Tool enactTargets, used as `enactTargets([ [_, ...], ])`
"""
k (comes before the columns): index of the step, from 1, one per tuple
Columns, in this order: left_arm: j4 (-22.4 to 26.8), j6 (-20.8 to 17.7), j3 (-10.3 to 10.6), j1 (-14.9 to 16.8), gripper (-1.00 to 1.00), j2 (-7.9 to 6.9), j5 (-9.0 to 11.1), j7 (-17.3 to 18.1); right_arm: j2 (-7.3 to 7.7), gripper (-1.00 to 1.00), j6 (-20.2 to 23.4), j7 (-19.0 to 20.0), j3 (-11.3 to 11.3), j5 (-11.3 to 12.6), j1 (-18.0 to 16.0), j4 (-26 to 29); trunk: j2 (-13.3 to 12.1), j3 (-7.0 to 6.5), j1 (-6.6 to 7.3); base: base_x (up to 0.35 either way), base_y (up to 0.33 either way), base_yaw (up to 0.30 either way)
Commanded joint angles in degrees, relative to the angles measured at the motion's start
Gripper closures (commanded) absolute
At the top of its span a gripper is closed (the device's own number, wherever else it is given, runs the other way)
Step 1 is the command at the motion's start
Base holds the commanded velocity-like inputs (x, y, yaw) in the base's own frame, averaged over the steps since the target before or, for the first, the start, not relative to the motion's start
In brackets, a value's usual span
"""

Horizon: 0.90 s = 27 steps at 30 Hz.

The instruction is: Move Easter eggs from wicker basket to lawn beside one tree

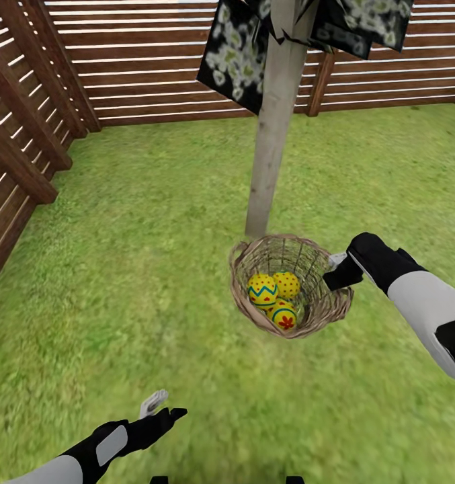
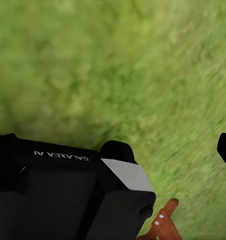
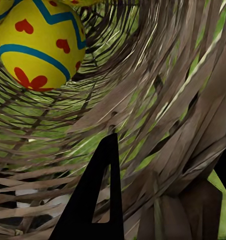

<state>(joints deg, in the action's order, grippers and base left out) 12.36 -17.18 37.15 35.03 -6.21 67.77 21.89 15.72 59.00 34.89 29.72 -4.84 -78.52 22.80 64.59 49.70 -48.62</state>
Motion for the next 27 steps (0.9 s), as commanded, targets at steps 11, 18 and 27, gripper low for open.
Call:
enactTargets([
  [11, 0.03, -0.28, 0.20, 0.04, -1.00, -0.03, 0.44, 0.09, -0.43, 1.00, -0.02, 0.35, 0.31, -0.09, -0.05, -3.39, 4.46, 2.01, -2.42, 0.000, 0.000, 0.000],
  [18, 0.03, -0.29, 0.20, 0.04, -1.00, -0.03, 0.44, 0.09, -0.43, 1.00, -0.02, 0.35, 0.33, -0.09, -0.05, -3.41, 7.26, 3.27, -3.96, 0.000, 0.000, 0.000],
  [27, 0.23, -0.40, 3.74, 0.03, -1.00, 2.40, -6.13, 18.30, -0.35, 1.00, -0.02, 0.35, 0.25, -0.09, -0.05, -3.38, 10.87, 4.89, -5.94, 0.000, 0.000, 0.000],
])
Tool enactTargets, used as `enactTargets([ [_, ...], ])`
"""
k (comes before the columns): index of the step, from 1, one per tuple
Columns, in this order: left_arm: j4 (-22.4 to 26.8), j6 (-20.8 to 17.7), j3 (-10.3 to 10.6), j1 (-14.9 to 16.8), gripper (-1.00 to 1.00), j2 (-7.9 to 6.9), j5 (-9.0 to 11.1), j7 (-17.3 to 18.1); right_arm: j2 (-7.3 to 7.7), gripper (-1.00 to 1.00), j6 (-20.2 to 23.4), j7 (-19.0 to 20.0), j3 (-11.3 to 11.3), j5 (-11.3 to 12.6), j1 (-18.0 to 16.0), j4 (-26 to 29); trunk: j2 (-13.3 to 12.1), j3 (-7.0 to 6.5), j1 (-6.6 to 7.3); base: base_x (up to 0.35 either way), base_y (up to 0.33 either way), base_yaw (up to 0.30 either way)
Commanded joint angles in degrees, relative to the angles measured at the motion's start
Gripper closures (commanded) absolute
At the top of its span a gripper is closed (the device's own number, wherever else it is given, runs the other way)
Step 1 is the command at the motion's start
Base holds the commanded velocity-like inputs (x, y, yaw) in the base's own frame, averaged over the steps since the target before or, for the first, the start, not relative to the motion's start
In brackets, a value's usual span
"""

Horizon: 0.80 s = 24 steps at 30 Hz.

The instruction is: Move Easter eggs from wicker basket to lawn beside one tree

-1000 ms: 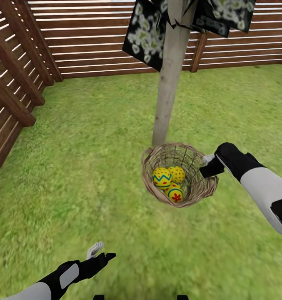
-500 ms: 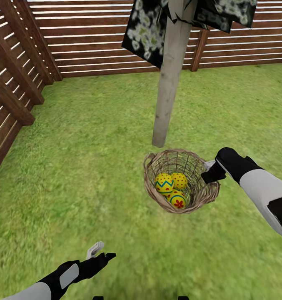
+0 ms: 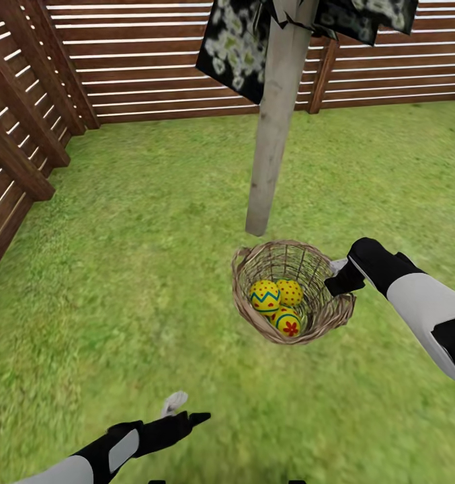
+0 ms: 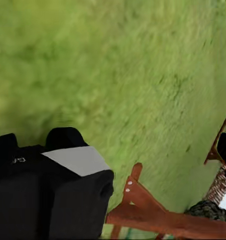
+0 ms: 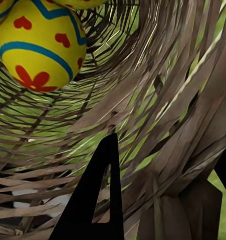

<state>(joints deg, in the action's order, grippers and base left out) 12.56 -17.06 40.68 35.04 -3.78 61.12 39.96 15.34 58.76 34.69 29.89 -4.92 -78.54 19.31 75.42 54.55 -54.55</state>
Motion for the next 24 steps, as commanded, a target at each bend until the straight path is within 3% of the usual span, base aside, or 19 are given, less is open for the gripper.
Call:
enactTargets([
  [1, 0.03, -0.52, 0.33, 0.01, -1.00, 0.07, -0.71, 3.43, 0.02, 1.00, 0.22, 0.55, 0.11, 0.00, -0.03, 0.11, 0.44, 0.22, -0.22, 0.000, 0.000, 0.000],
  [4, -0.03, -0.46, 0.55, 0.03, -1.00, 0.09, -3.81, 14.07, -0.05, 1.00, 0.22, 0.55, 0.16, 0.00, -0.03, 0.11, 1.64, 0.76, -0.88, 0.000, 0.000, 0.000],
  [8, -0.07, 0.02, 0.62, 0.02, -1.00, 0.09, -7.42, 22.22, -0.08, 1.00, 0.23, 0.55, 0.18, 0.00, -0.04, 0.11, 3.25, 1.47, -1.76, 0.000, 0.000, 0.000],
  [24, -0.13, 1.51, 0.62, 0.03, -1.00, -0.09, -7.51, 23.23, -0.05, 1.00, 0.30, 0.46, 0.14, 0.00, -0.03, 0.11, 9.66, 4.35, -5.28, 0.000, 0.000, 0.000],
])
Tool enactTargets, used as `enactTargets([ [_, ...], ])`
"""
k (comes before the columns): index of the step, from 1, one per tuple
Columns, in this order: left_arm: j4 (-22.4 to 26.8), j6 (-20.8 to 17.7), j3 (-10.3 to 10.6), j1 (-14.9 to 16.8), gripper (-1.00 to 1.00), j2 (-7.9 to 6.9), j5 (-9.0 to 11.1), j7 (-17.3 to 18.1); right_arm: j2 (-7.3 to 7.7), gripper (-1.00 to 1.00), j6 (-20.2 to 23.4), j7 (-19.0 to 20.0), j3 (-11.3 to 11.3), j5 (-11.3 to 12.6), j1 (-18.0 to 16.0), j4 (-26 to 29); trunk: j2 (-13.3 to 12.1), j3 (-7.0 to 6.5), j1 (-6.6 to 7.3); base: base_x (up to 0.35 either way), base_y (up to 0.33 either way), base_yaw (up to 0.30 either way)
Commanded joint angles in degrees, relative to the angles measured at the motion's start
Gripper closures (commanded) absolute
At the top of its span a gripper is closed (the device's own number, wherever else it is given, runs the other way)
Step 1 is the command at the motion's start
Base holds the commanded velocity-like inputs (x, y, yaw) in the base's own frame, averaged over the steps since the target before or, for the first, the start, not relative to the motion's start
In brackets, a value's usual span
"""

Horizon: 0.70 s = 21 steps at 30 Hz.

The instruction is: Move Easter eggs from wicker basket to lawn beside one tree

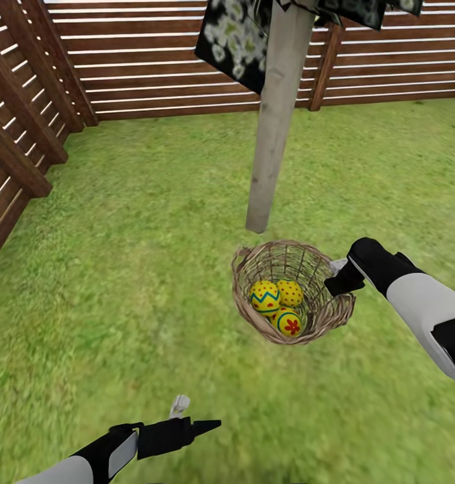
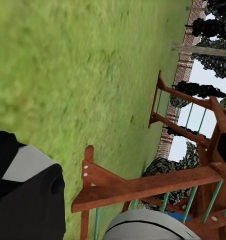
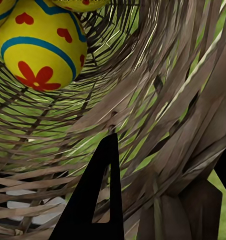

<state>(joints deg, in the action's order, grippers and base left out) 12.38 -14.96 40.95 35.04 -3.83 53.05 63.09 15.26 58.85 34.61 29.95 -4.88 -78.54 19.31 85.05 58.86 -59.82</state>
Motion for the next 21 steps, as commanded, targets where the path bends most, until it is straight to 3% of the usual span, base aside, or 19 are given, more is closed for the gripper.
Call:
enactTargets([
  [1, 0.03, -0.60, 0.36, 0.03, -1.00, -0.04, 0.57, 0.10, 0.03, 1.00, 0.21, 0.55, 0.10, -0.04, -0.03, 0.11, 0.44, 0.22, -0.22, 0.000, 0.000, 0.000],
  [21, 0.01, -0.60, 0.36, 0.03, -1.00, -0.05, 0.57, -0.07, 0.29, 1.00, 0.18, 0.55, 0.02, -0.04, -0.06, 0.05, 8.46, 3.81, -4.62, 0.000, 0.000, 0.000],
])
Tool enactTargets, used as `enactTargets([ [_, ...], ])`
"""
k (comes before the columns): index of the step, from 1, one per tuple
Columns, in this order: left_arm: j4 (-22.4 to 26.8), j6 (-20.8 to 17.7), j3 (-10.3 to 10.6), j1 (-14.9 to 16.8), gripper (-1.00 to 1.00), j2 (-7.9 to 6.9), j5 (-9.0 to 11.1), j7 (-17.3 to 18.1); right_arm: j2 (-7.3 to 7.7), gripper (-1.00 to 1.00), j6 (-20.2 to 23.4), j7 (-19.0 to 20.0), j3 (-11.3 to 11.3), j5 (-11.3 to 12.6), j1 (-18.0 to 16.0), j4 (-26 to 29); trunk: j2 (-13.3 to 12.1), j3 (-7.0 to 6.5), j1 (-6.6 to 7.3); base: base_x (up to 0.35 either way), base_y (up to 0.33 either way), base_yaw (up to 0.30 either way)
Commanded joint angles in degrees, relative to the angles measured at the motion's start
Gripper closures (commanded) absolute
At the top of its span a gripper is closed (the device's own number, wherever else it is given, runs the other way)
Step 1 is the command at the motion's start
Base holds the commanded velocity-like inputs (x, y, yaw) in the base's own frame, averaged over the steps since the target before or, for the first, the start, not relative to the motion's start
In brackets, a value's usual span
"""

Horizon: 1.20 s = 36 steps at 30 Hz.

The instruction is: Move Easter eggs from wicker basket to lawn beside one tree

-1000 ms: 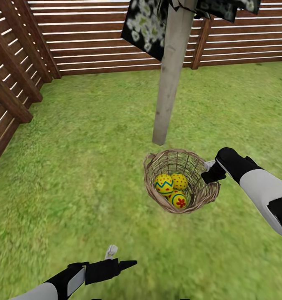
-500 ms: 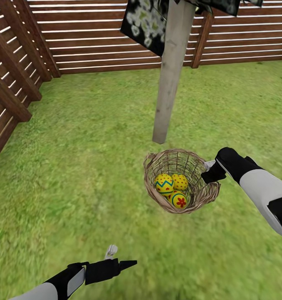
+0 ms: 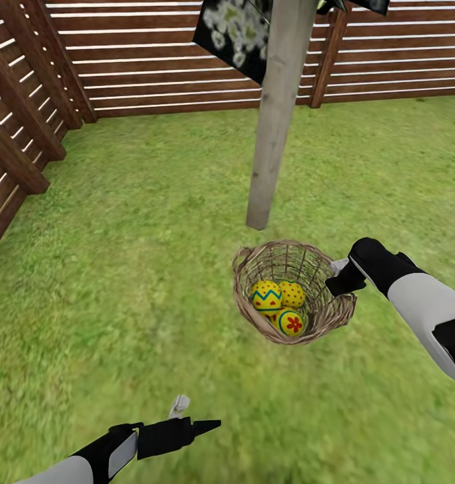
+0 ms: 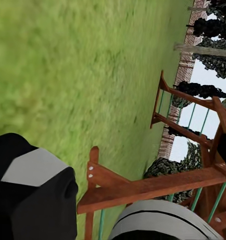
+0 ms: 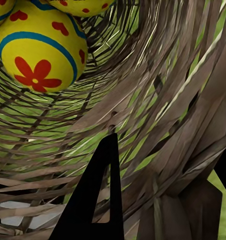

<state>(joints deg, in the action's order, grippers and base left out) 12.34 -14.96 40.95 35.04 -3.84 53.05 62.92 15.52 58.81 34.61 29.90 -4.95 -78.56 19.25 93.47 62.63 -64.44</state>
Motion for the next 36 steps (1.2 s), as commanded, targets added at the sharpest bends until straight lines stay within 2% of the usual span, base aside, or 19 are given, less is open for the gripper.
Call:
enactTargets([
  [1, 0.05, -0.60, 0.35, 0.03, -1.00, -0.06, 0.57, 0.10, 0.03, 1.00, 0.22, 0.55, 0.07, 0.03, -0.03, 0.11, 0.43, 0.22, -0.22, 0.000, 0.000, 0.000],
  [36, 0.07, -0.60, 0.35, 0.02, -1.00, -0.12, 0.57, -0.08, -0.24, 1.00, 0.23, 0.46, 0.17, 0.03, -0.02, -0.36, 14.47, 6.50, -7.91, 0.000, 0.000, 0.000],
])
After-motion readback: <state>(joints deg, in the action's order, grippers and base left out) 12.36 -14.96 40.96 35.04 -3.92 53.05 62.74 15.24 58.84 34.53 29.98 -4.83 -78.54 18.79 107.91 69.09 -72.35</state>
